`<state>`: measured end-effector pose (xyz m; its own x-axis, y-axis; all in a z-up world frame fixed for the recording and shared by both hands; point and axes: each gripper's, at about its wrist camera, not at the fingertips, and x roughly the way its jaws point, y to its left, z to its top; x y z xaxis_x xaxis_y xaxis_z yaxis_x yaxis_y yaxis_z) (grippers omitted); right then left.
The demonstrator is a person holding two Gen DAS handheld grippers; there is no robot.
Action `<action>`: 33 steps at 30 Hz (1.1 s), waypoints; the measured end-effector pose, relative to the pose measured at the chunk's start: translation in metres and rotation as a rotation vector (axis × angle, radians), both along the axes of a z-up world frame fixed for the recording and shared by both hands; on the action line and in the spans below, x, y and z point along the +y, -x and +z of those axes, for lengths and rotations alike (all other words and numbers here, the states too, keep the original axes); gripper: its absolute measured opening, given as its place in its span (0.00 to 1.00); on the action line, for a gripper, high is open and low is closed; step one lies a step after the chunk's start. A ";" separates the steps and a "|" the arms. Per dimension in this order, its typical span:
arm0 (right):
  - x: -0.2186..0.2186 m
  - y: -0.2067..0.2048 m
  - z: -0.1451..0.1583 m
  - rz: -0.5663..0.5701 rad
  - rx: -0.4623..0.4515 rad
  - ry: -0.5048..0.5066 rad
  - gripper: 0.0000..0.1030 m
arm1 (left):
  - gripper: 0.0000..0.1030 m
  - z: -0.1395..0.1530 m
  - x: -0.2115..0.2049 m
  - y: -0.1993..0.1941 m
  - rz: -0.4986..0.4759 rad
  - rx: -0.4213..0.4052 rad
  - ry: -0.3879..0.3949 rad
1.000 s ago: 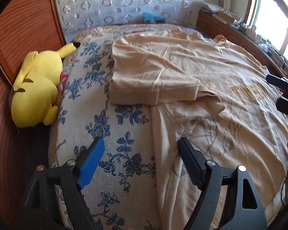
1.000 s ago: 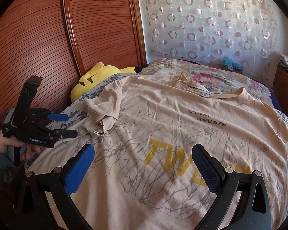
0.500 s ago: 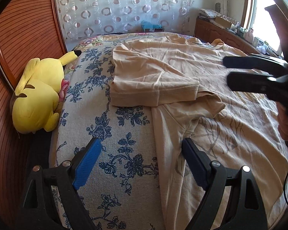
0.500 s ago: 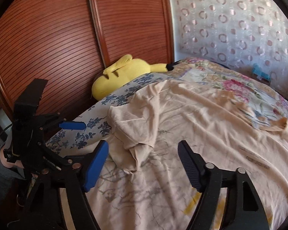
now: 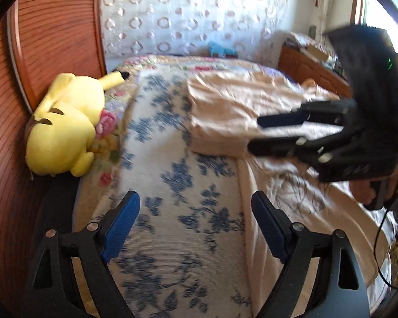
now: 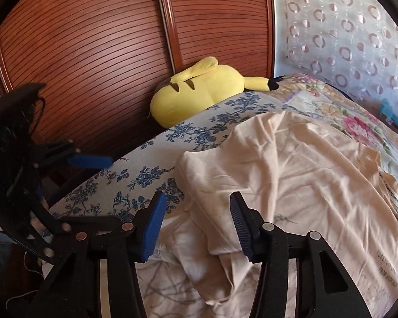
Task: Fold small clothes
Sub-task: 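Move the right gripper to the opposite side edge and grasp it, then fold the grasped side inward toward the first fold, open right gripper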
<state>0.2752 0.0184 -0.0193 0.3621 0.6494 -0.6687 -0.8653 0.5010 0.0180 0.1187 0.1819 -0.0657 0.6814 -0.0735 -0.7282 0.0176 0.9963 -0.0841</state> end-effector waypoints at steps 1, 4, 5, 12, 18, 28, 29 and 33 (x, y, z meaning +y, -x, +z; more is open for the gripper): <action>0.005 -0.001 -0.001 0.000 -0.005 0.012 0.44 | 0.84 0.004 0.003 0.002 0.008 -0.011 0.000; 0.020 -0.004 -0.007 -0.005 -0.007 0.062 0.34 | 0.84 0.012 0.007 0.006 0.025 -0.033 0.004; 0.024 -0.006 -0.009 -0.020 -0.015 0.086 0.30 | 0.84 0.013 0.007 0.006 0.026 -0.039 0.005; 0.007 -0.015 0.009 -0.085 -0.013 -0.049 0.05 | 0.84 0.010 -0.005 0.002 0.014 -0.031 -0.007; -0.061 -0.030 0.025 -0.312 -0.011 -0.143 0.05 | 0.84 -0.003 -0.026 -0.004 -0.023 -0.001 -0.037; -0.100 -0.048 0.006 -0.508 -0.081 0.013 0.31 | 0.84 -0.018 -0.040 -0.018 -0.036 0.043 -0.075; -0.099 -0.036 0.011 -0.502 -0.098 -0.001 0.36 | 0.84 -0.019 -0.041 -0.019 -0.039 0.049 -0.084; -0.089 -0.015 0.014 -0.438 -0.129 -0.041 0.44 | 0.84 -0.022 -0.045 -0.022 -0.043 0.063 -0.107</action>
